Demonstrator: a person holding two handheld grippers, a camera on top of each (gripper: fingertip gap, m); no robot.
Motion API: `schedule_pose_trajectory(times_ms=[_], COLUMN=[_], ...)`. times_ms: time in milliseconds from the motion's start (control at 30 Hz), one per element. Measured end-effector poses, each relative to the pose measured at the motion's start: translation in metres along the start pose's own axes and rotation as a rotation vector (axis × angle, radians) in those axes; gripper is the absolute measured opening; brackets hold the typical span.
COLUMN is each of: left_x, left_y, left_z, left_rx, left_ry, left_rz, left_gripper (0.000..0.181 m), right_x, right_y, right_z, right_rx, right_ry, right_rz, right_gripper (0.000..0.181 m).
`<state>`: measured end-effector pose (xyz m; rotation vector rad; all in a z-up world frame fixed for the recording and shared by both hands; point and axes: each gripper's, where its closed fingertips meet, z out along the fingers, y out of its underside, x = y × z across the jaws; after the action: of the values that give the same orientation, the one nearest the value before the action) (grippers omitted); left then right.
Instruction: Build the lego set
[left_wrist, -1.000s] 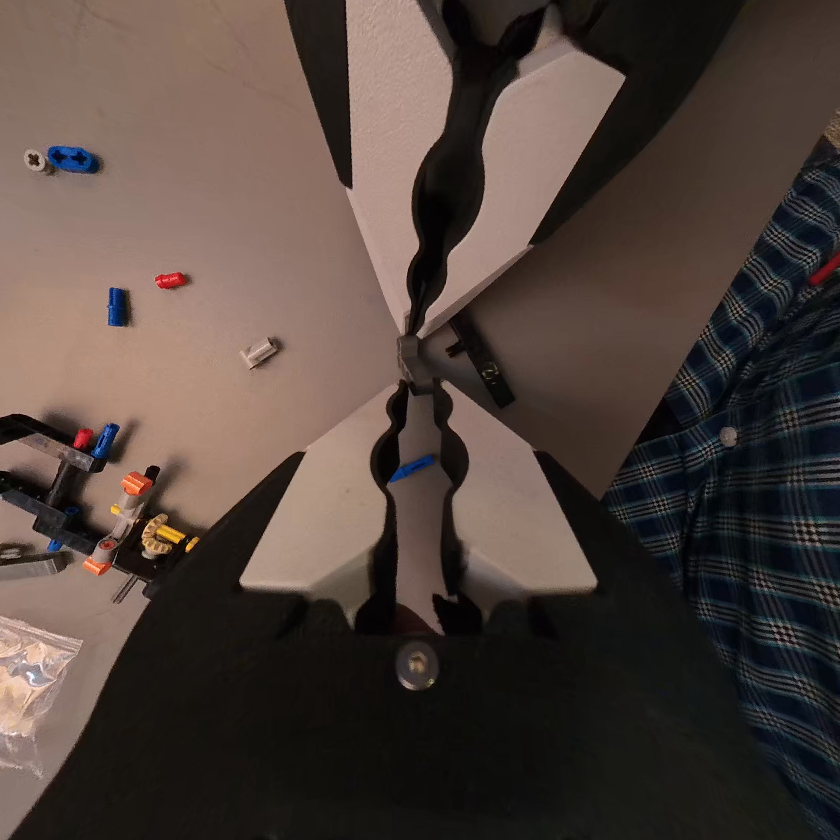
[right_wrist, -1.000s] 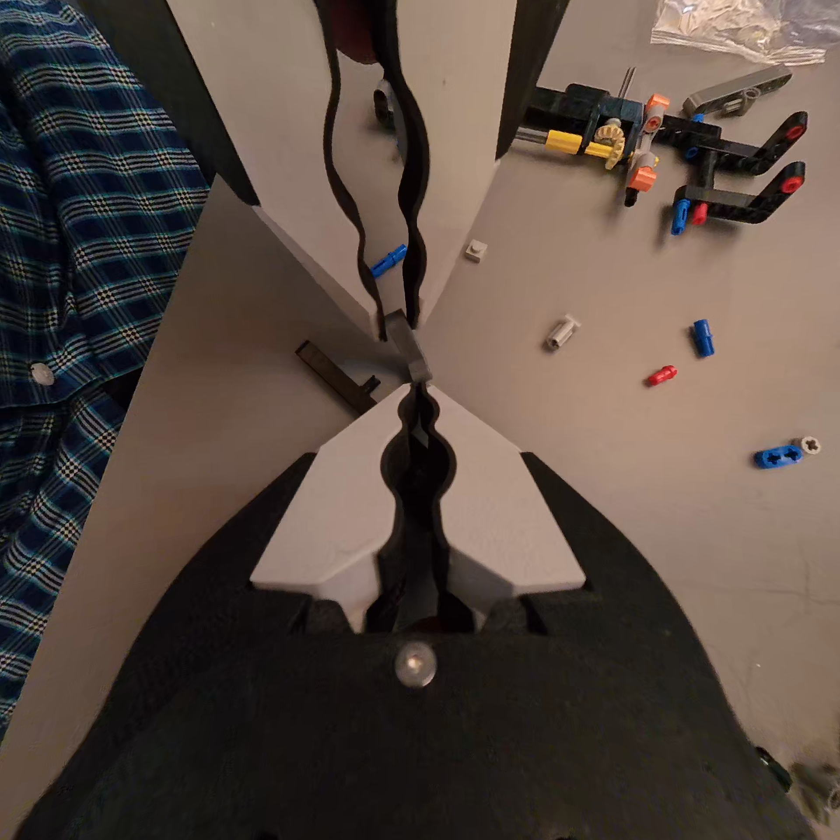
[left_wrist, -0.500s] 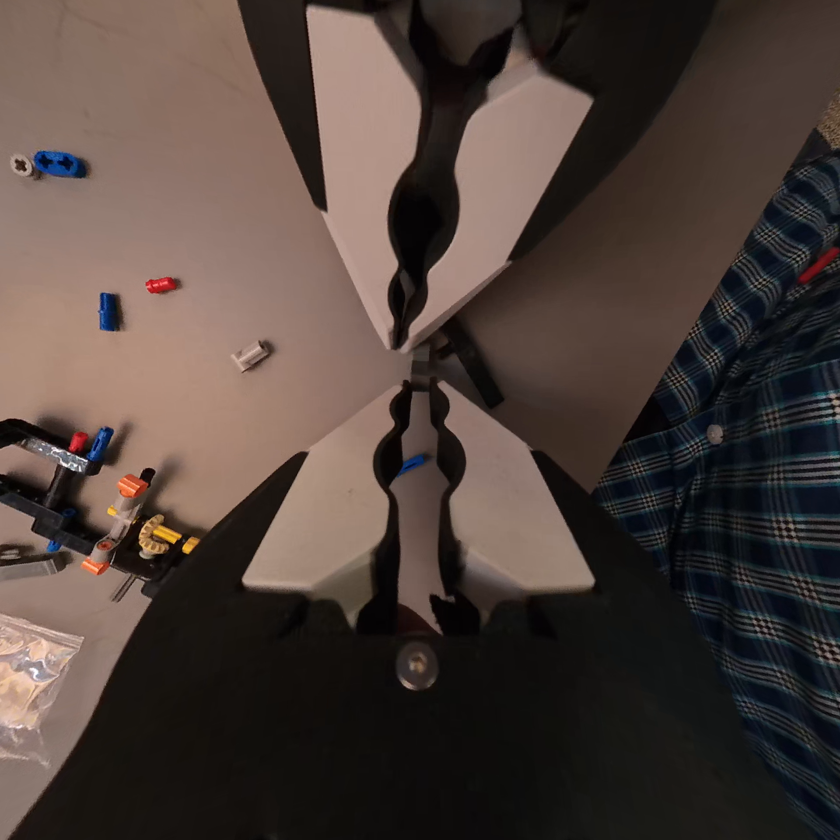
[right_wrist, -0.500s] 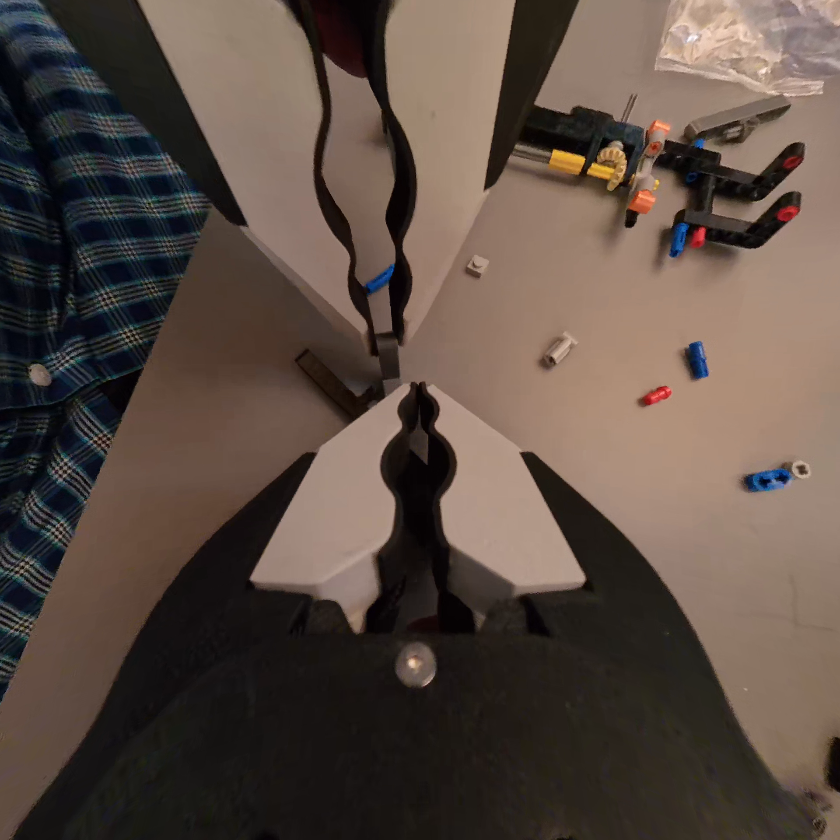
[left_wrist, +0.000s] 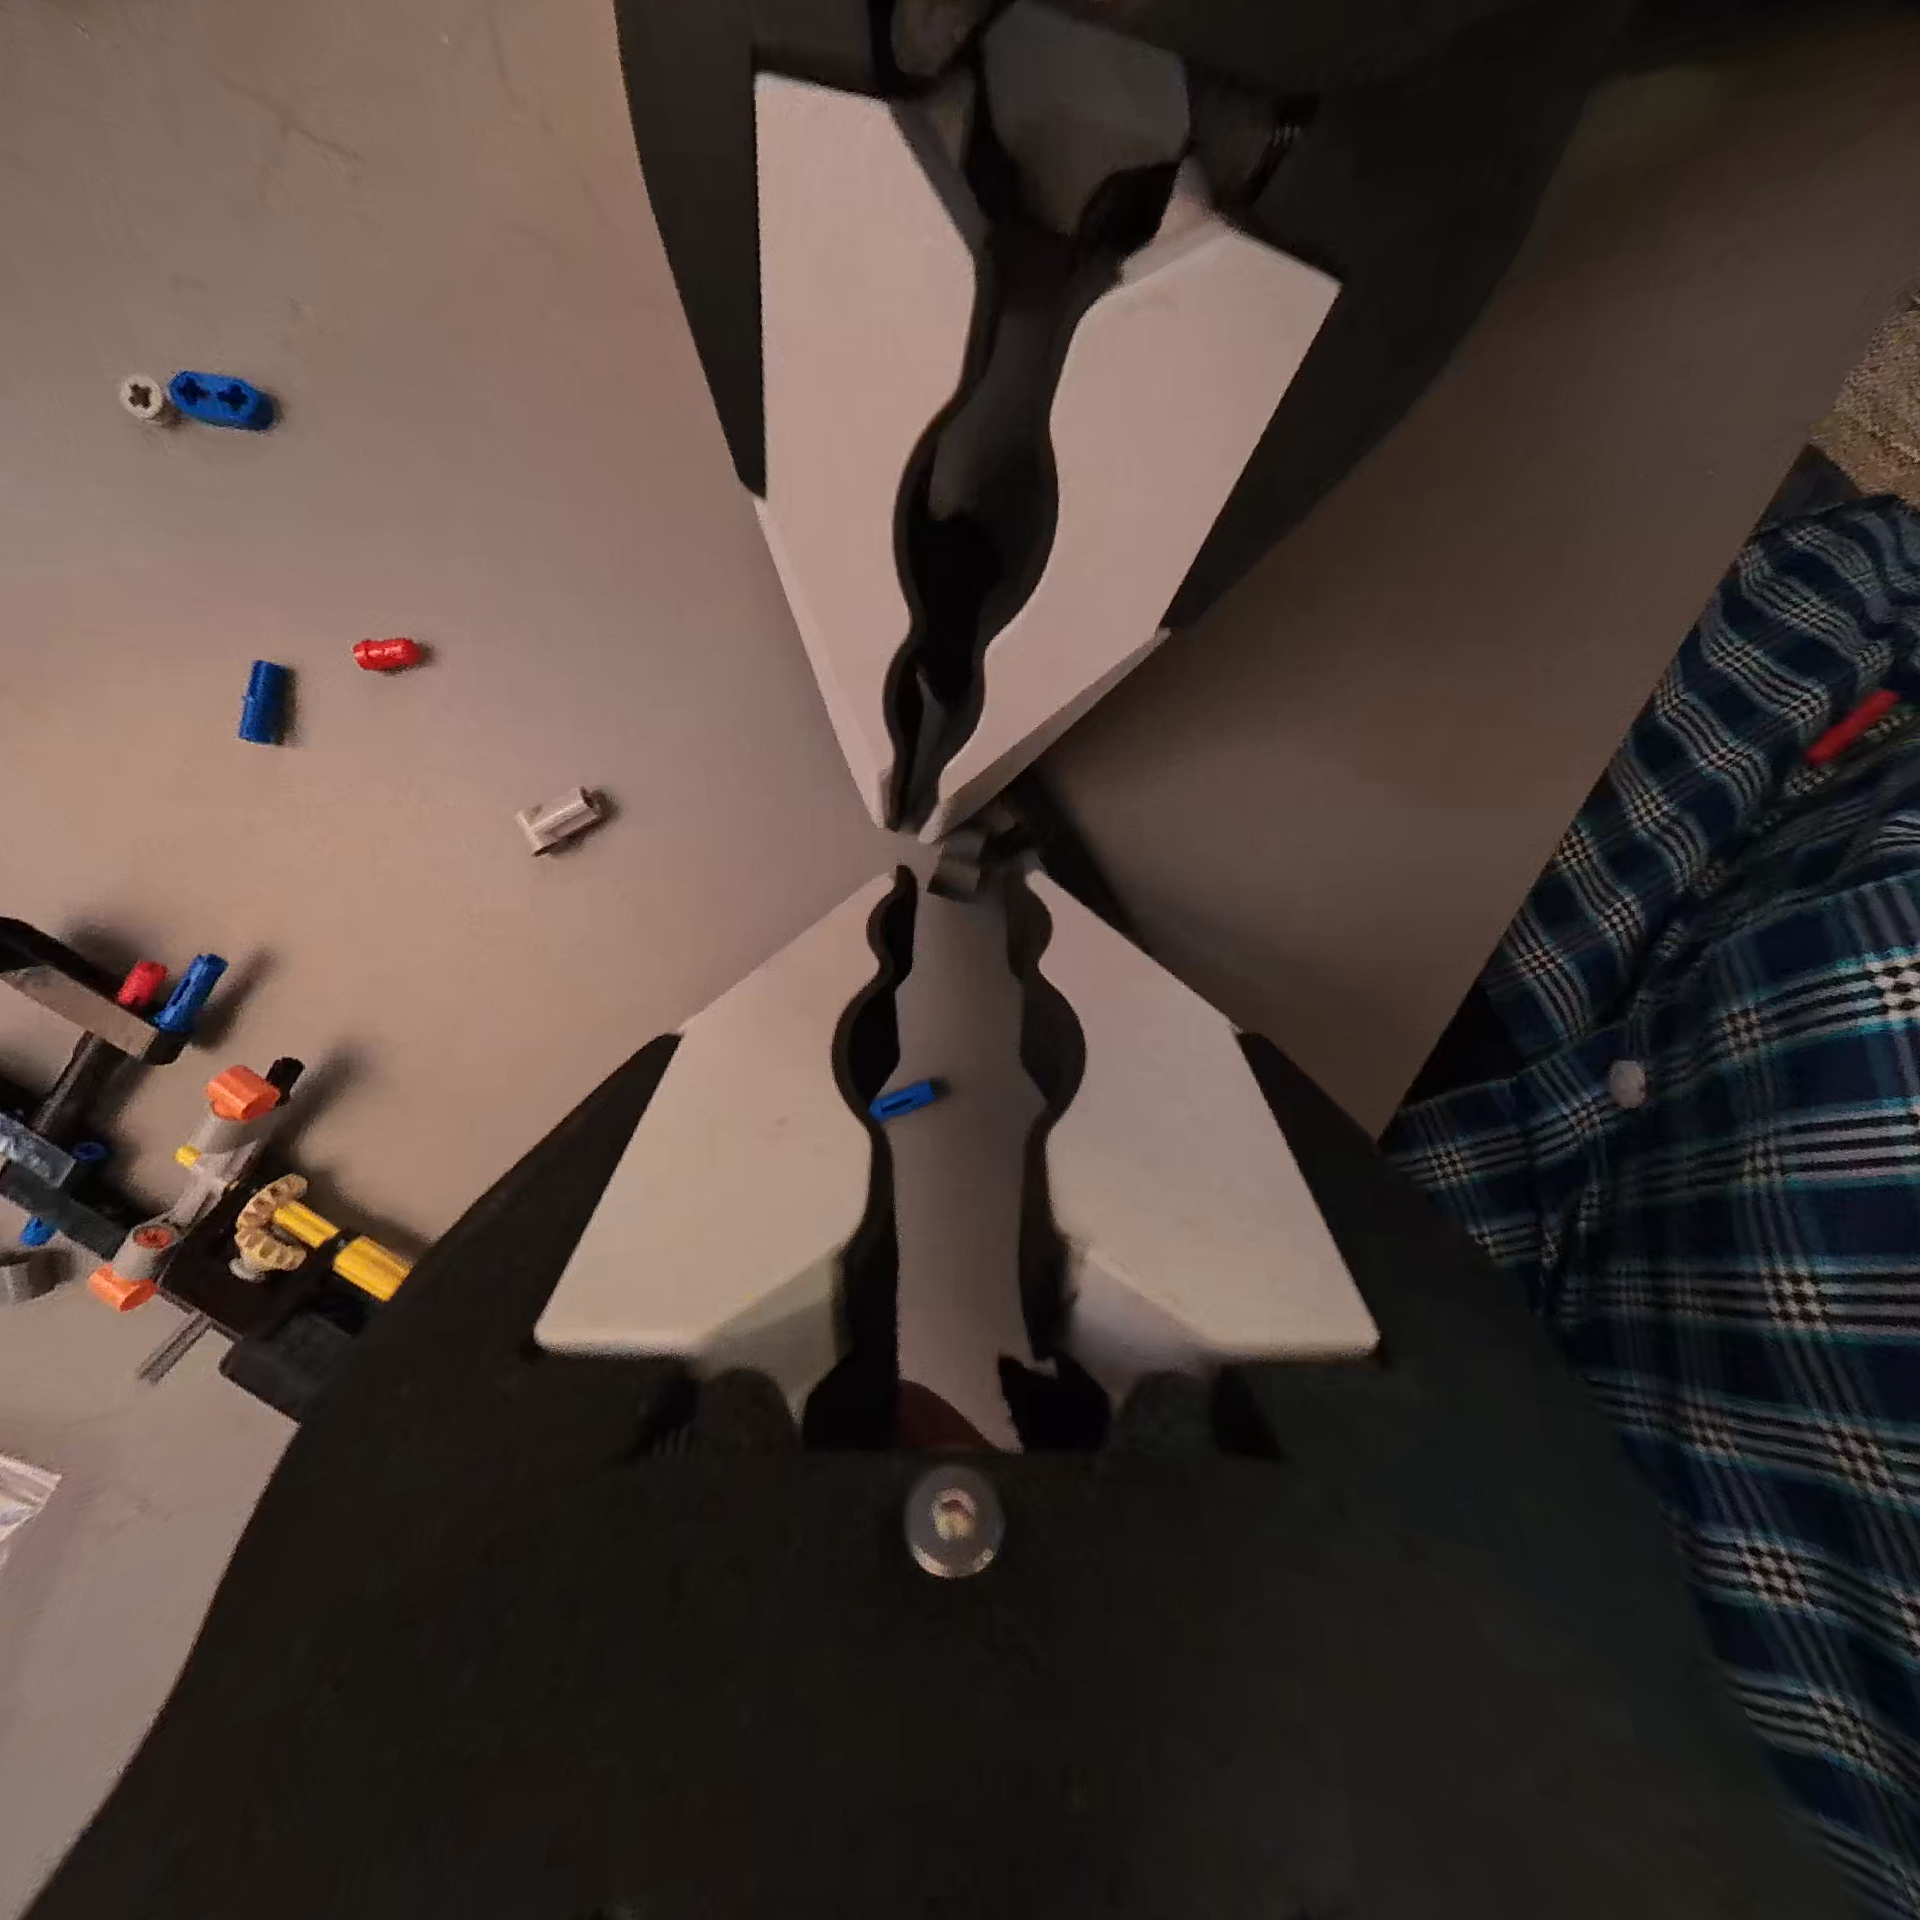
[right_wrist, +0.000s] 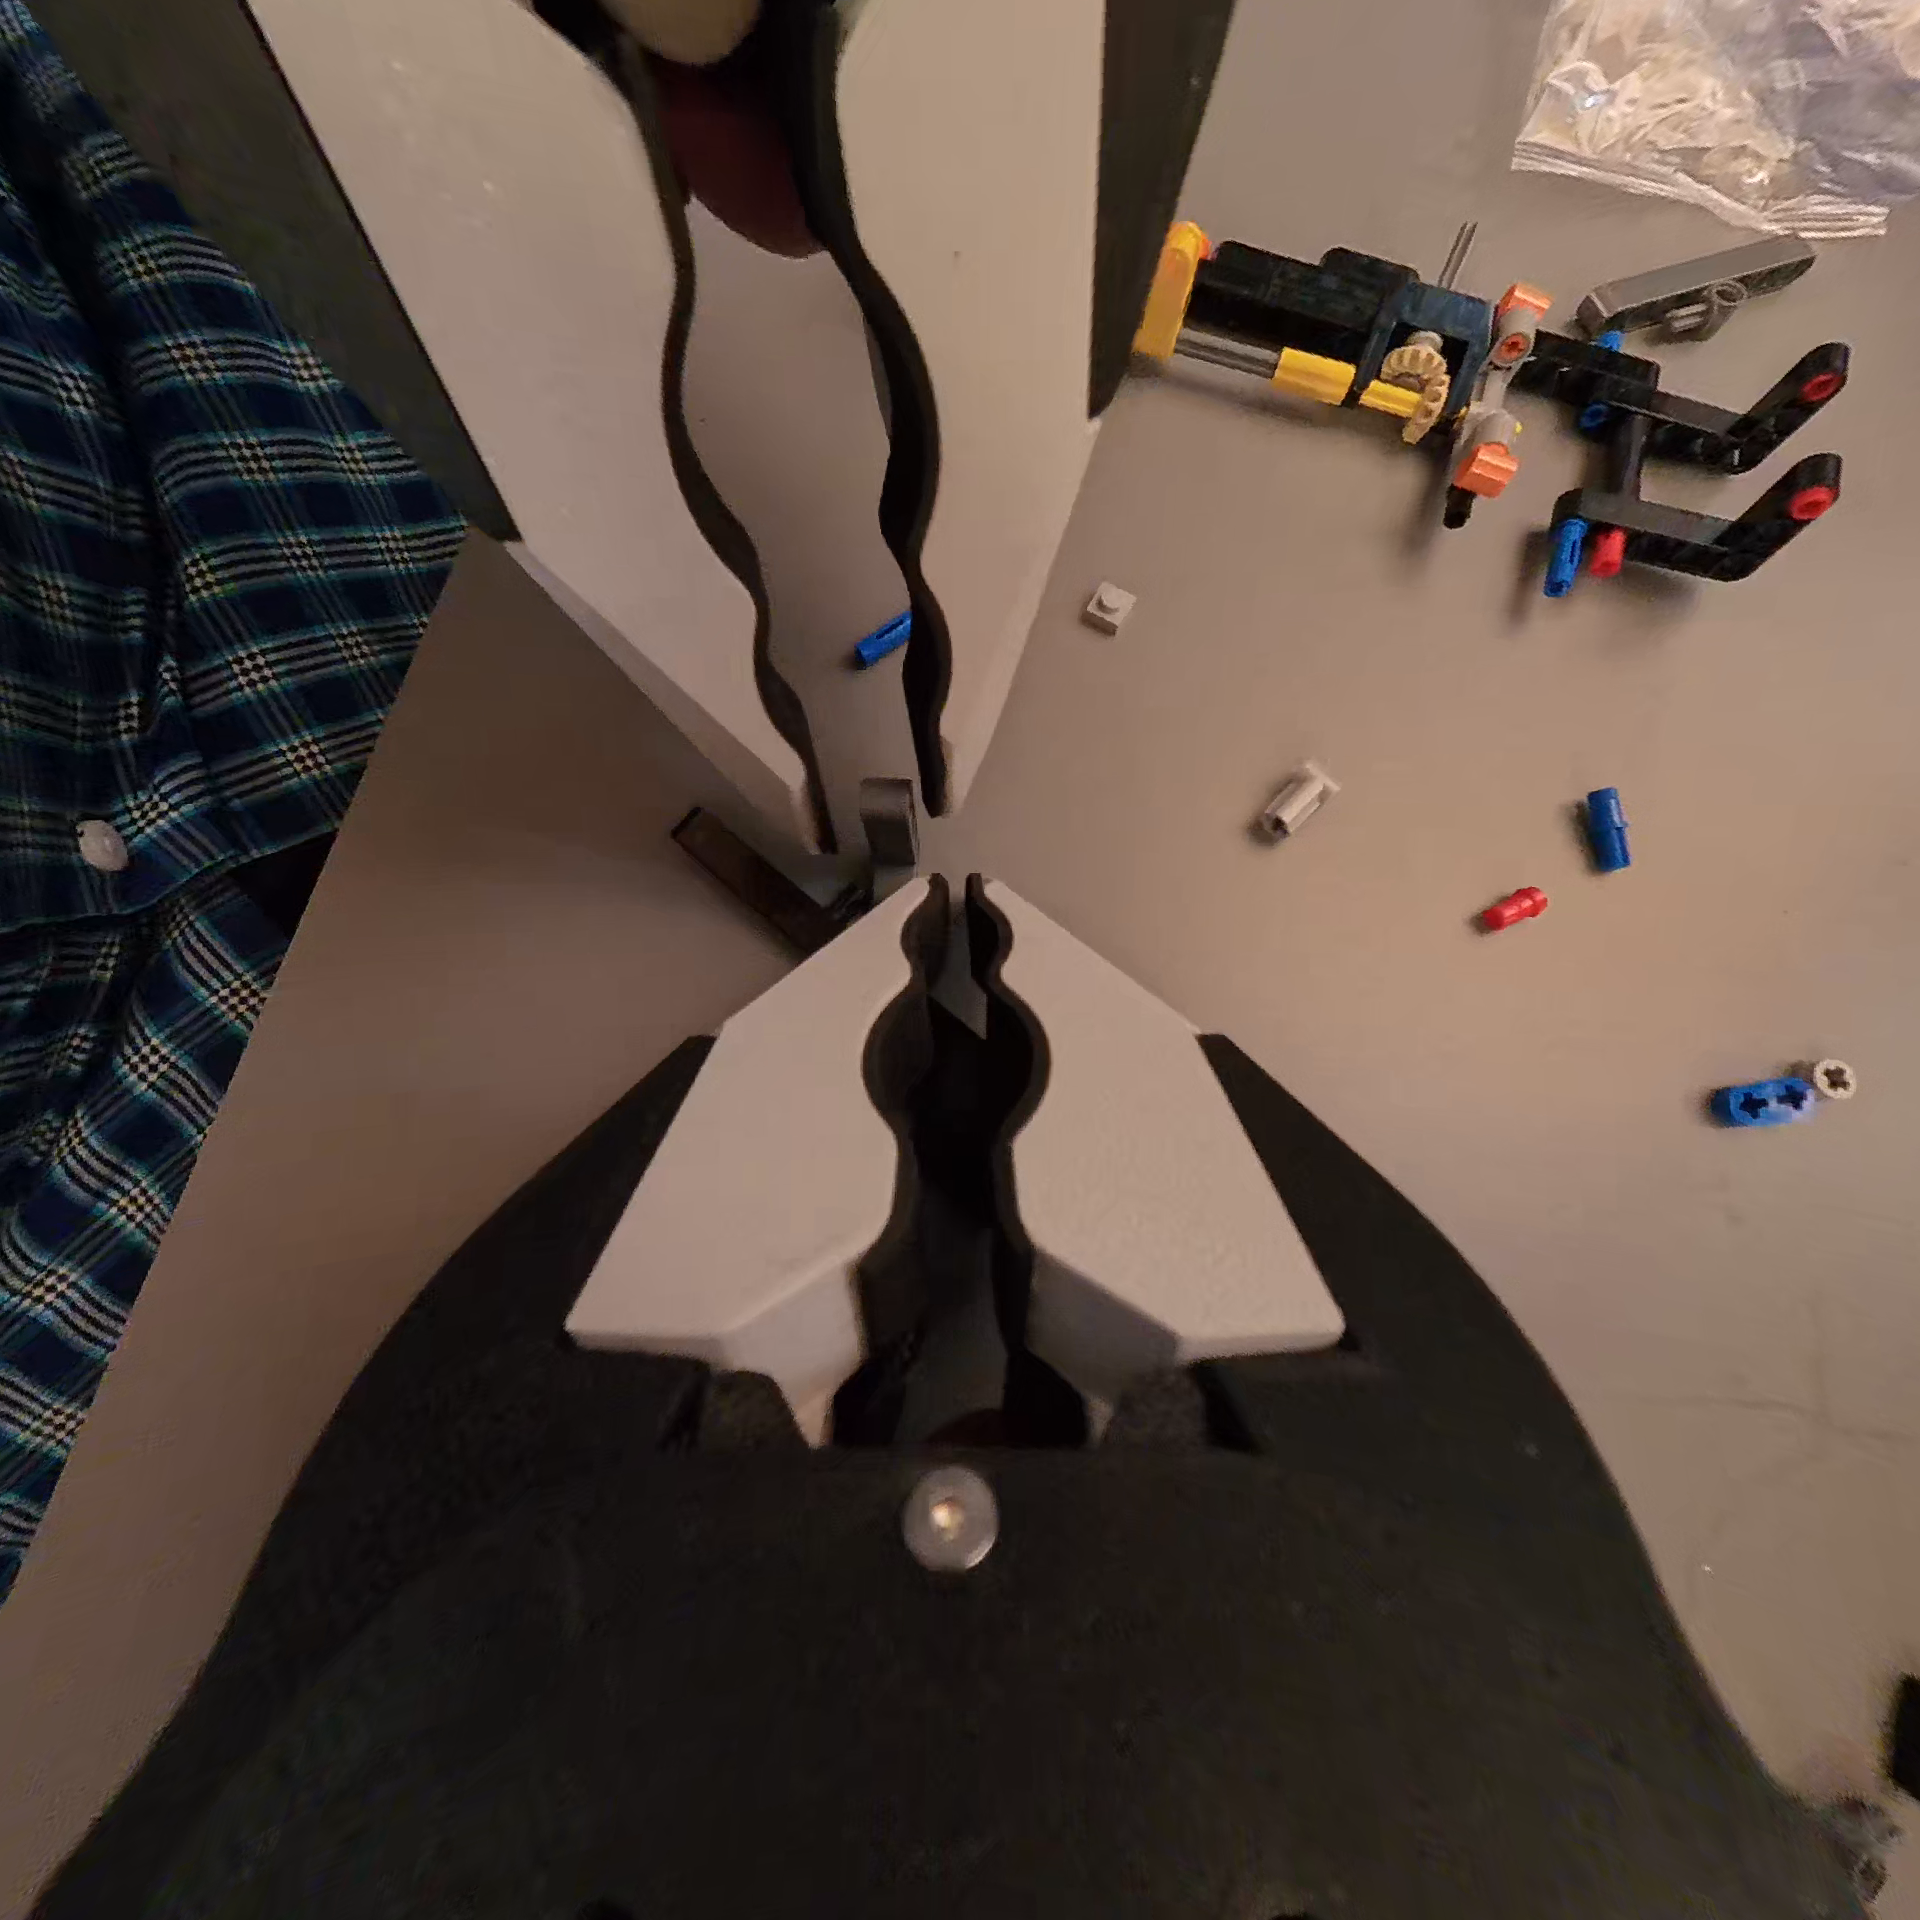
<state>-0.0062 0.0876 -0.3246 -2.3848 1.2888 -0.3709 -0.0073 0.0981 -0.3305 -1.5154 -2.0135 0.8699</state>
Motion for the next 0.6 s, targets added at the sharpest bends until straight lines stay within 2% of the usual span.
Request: schedule_pose_trajectory(times_ms=[167, 333, 600], left_x=[0.001, -0.001, 0.000], left_y=[0.000, -0.003, -0.004], left_z=[0.000, 0.000, 0.000], left_rx=[0.033, 0.070, 0.090], left_ry=[-0.021, -0.044, -0.074], left_rz=[0.039, 0.043, -0.030], left_gripper=[0.017, 0.006, 0.006], right_x=[-0.001, -0.011, -0.016], right_y=[0.003, 0.009, 0.010], right_z=[-0.011, -0.016, -0.009], right_rx=[-0.001, -0.014, -0.031], right_ry=[0.001, -0.042, -0.032], right_rz=[-0.004, -0.046, -0.087], right_gripper=[0.008, 0.017, 0.013])
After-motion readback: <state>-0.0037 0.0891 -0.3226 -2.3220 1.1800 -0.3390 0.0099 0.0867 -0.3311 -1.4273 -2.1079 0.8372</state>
